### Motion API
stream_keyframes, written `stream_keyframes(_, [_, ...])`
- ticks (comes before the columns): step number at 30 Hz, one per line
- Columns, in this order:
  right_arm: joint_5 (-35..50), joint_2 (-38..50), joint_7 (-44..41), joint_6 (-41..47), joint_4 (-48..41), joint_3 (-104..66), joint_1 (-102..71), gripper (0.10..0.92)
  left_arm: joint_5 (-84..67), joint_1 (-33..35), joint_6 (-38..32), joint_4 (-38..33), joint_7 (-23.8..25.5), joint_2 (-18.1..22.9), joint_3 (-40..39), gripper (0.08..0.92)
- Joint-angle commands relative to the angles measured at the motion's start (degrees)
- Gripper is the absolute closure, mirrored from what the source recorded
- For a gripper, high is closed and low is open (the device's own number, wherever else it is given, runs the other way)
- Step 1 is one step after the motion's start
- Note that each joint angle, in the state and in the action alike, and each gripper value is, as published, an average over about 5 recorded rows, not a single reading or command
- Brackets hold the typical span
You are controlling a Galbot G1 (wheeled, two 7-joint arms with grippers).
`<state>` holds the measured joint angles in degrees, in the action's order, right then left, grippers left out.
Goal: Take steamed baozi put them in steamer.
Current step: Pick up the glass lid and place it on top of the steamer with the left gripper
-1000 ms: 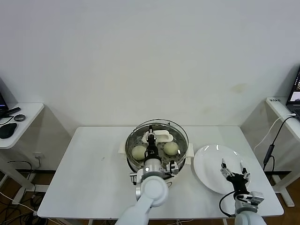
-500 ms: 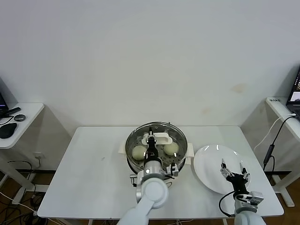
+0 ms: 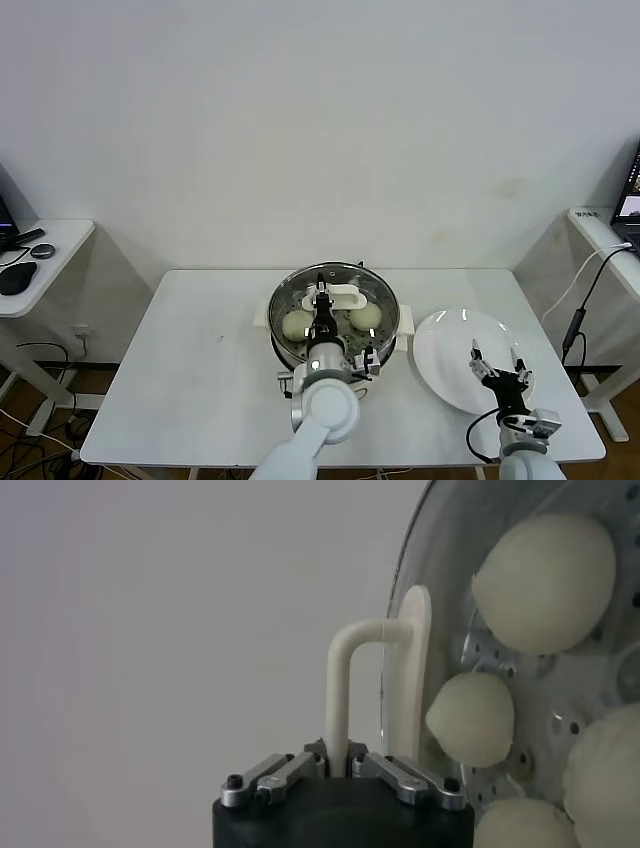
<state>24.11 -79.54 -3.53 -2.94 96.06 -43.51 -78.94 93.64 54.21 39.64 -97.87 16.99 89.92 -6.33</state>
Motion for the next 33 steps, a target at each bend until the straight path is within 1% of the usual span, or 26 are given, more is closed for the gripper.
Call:
stream_keyframes(1, [0.0, 0.0, 0.0, 0.0, 0.1, -0.1, 0.0, 0.203, -0.7, 0.1, 0.0, 0.5, 0.2, -0.1, 0.0, 0.832])
stream_keyframes(7, [0.0, -0.1, 0.0, -0.1, 0.1, -0.1, -0.1, 0.203, -0.9, -0.1, 0.0, 0.9, 0.3, -0.1, 0.0, 0.832])
stream_keyframes(13, [0.0, -0.2, 0.0, -0.1, 0.0, 0.0, -0.1, 0.203, -0.8, 0.0, 0.0, 0.6, 1.9, -0.4, -0.2, 0.832])
stream_keyframes(17, [0.0, -0.1, 0.0, -0.1, 0.0, 0.0, -0.1, 0.203, -0.9, -0.1, 0.0, 0.6, 2.0, -0.5, -0.4, 0.832])
stream_keyframes(22, [0.0, -0.2, 0.0, -0.1, 0.1, 0.0, 0.0, 0.203, -2.1, -0.1, -0.1, -0.5, 0.0, -0.8, -1.1, 0.831])
stream_keyframes(24, [-0.1, -0.2, 0.0, -0.1, 0.1, 0.0, 0.0, 0.203, -2.9, 0.1, -0.1, -1.3, -0.7, -0.9, -1.3, 0.819])
stream_keyframes(27, [-0.1, -0.3, 0.0, -0.1, 0.1, 0.0, -0.1, 0.203, -3.7, 0.7, -0.3, -3.3, -1.0, -1.3, -1.8, 0.758])
stream_keyframes(33, [-0.1, -0.2, 0.0, -0.1, 0.1, -0.1, -0.1, 0.203, -4.5, 3.2, -0.4, -8.7, -0.9, -2.8, -2.7, 0.586])
